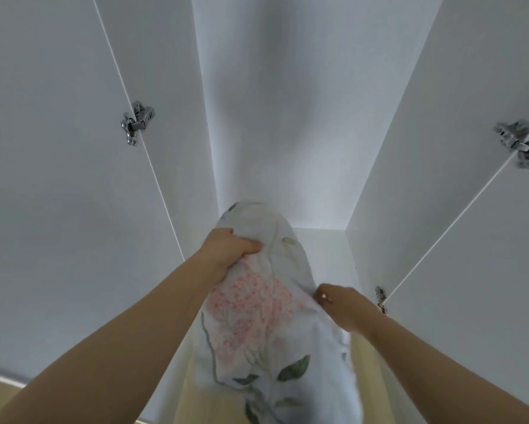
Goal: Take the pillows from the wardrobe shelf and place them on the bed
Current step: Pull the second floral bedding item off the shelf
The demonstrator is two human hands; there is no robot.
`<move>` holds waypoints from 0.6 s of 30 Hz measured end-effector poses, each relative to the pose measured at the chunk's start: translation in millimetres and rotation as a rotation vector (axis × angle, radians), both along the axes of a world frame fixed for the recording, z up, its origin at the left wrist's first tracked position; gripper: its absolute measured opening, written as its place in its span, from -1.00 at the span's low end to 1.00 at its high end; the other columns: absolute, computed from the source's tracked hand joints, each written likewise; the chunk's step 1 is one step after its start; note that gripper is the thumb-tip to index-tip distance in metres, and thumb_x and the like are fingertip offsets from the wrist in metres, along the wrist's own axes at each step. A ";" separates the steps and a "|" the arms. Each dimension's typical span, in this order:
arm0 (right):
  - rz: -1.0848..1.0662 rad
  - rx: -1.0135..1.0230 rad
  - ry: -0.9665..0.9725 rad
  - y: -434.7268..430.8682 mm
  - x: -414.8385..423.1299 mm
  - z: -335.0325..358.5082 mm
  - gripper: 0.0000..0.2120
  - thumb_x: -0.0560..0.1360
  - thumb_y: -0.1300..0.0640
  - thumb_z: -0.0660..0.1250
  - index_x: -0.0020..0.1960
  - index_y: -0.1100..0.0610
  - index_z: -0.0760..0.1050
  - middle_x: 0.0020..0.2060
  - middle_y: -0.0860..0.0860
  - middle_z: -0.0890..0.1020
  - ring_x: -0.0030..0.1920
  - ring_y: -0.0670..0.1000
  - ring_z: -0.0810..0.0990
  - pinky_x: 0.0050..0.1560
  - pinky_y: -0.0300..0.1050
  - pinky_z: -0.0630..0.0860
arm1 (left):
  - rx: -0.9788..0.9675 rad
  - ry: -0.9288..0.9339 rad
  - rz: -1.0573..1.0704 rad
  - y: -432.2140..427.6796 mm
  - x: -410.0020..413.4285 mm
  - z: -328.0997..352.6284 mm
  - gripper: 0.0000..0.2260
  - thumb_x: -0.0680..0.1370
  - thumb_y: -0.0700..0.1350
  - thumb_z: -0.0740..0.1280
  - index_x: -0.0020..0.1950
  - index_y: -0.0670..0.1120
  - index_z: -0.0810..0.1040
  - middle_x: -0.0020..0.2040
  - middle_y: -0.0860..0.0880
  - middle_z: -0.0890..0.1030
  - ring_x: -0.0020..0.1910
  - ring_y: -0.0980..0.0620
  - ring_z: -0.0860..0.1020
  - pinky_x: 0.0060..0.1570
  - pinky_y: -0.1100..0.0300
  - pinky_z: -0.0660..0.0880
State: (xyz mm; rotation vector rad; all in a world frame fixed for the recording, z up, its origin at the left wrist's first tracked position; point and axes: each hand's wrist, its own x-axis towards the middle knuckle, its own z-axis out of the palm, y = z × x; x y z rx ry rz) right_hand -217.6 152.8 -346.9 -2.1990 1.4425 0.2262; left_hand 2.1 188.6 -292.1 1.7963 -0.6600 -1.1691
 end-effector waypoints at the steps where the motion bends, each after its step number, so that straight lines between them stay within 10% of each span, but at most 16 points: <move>1: 0.005 -0.058 -0.041 -0.5 3.5 4.8 -0.71 0.59 0.04 0.10 0.29 0.02 0.38 0.17 0.08 0.56 0.15 0.12 0.53 0.11 -0.05 0.45 | -0.020 -0.055 -0.074 -2.0 -8.1 2.2 -0.62 0.35 -0.19 0.52 0.12 -0.21 0.55 0.01 -0.13 0.62 -0.02 -0.11 0.58 0.03 0.06 0.54; 6: 0.033 -0.496 -0.135 -3.9 20.5 30.8 -0.24 0.49 0.03 0.30 0.52 -0.09 -0.09 0.51 0.00 0.14 0.39 0.12 0.29 0.29 -0.02 0.30 | -0.063 -0.535 -0.422 -1.0 -27.2 5.5 -0.76 0.37 -0.09 0.47 -0.06 -0.18 0.57 -0.19 -0.07 0.57 -0.11 -0.07 0.56 -0.06 0.10 0.46; 11: 0.186 -0.419 -0.031 -3.6 41.5 38.1 -0.08 0.39 -0.03 0.41 0.50 -0.18 -0.17 0.54 -0.03 -0.19 0.53 0.16 -0.17 0.48 0.13 -0.05 | -0.091 -0.763 -0.608 12.7 -21.5 14.1 -0.73 0.45 -0.05 0.41 0.04 -0.19 0.58 -0.02 -0.15 0.64 0.03 -0.08 0.58 -0.10 0.31 0.34; 14: 0.285 -0.316 -0.002 -2.7 54.0 37.5 -0.15 0.28 -0.16 0.46 0.44 -0.10 0.12 0.52 -0.04 0.08 0.53 0.17 -0.11 0.46 0.20 -0.11 | -0.102 -0.784 -0.658 22.9 -12.4 14.2 -0.73 0.43 -0.05 0.44 0.02 -0.18 0.59 -0.06 -0.15 0.64 -0.01 -0.08 0.59 -0.10 0.30 0.34; 18: 0.426 -0.334 0.007 5.6 70.8 41.2 -0.43 0.28 -0.20 0.43 0.20 0.00 0.39 0.15 -0.05 0.57 0.25 0.07 0.46 0.35 0.06 0.10 | -0.135 -0.863 -0.629 45.9 -0.3 7.7 -0.72 0.38 -0.05 0.49 0.01 -0.16 0.61 -0.21 0.04 0.46 -0.13 0.09 0.46 -0.23 0.48 0.24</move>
